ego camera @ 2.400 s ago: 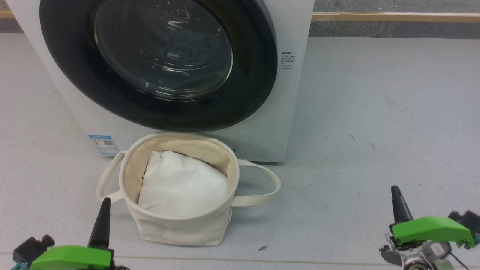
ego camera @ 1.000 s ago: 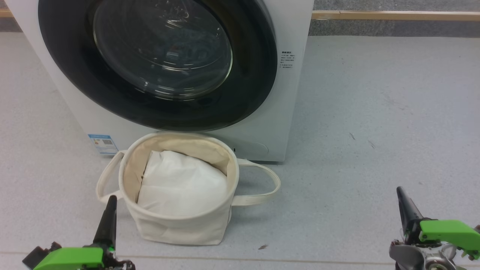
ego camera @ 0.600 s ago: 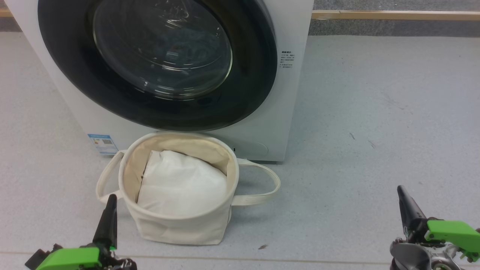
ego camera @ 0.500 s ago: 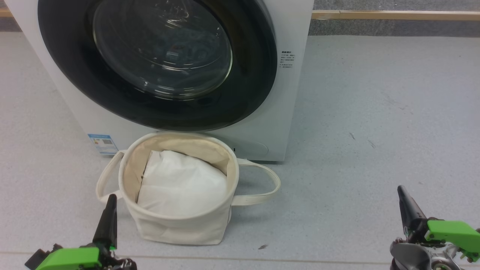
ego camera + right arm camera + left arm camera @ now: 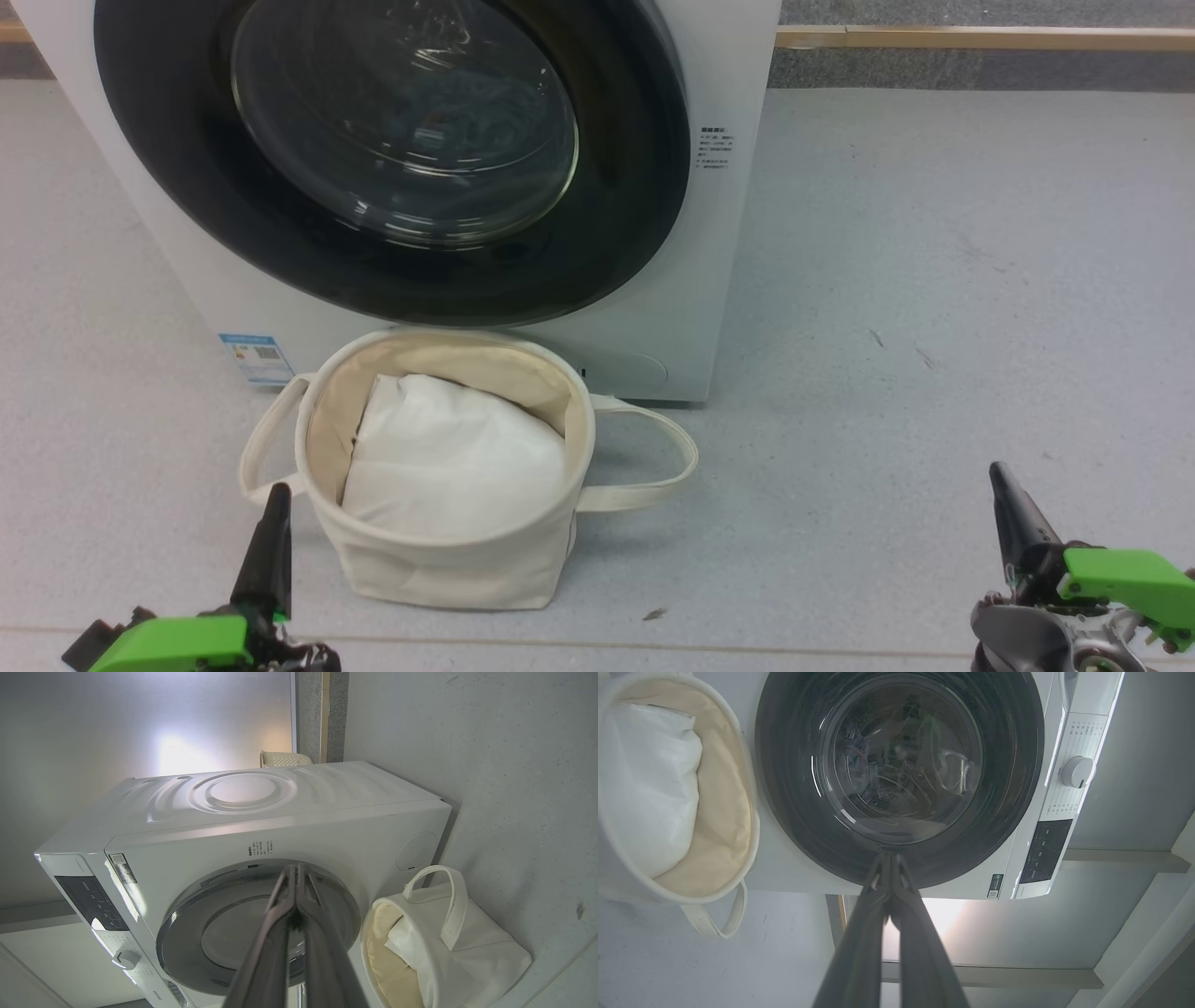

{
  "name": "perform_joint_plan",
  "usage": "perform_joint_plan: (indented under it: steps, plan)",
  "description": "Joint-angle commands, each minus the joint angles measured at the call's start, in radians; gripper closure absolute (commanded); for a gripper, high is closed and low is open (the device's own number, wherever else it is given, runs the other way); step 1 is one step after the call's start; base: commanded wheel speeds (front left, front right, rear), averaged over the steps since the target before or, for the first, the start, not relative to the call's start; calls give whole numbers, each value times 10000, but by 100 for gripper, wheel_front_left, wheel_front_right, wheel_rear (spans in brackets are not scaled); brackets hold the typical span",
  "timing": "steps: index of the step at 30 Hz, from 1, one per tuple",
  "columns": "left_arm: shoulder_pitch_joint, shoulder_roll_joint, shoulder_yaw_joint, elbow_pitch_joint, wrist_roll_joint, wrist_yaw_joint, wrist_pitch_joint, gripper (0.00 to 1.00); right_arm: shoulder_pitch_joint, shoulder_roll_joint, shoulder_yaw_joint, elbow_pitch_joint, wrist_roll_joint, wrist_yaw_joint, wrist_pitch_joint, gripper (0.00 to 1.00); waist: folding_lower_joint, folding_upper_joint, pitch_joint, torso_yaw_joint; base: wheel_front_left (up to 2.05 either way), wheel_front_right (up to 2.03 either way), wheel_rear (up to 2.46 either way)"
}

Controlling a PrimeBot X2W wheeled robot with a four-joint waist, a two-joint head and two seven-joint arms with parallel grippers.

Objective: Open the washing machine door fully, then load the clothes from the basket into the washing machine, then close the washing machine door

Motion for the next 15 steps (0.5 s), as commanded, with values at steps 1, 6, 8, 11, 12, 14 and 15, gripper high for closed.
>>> perform_joint_plan:
  steps: [1,6,8,11,12,14,15]
  plan:
    - [-240,51,341,-386,-32,-69,89,100,-142,-33,185,-401,52,2,77,100,0,0,0,0,0,0,0]
    - [-240,51,340,-386,-32,-69,89,100,-142,-33,185,-401,52,2,77,100,0,0,0,0,0,0,0]
    - [-240,51,340,-386,-33,-69,89,100,-142,-33,185,-401,53,2,77,100,0,0,0,0,0,0,0]
    - [-240,51,339,-386,-33,-69,88,100,-142,-33,185,-401,53,2,77,100,0,0,0,0,0,0,0]
    - [-240,51,339,-386,-34,-69,88,100,-142,-33,185,-401,53,2,77,100,0,0,0,0,0,0,0]
    - [-240,51,339,-386,-34,-69,88,100,-142,-33,186,-401,53,2,77,100,0,0,0,0,0,0,0]
    - [-240,51,339,-386,-34,-69,88,100,-142,-33,186,-401,53,2,77,100,0,0,0,0,0,0,0]
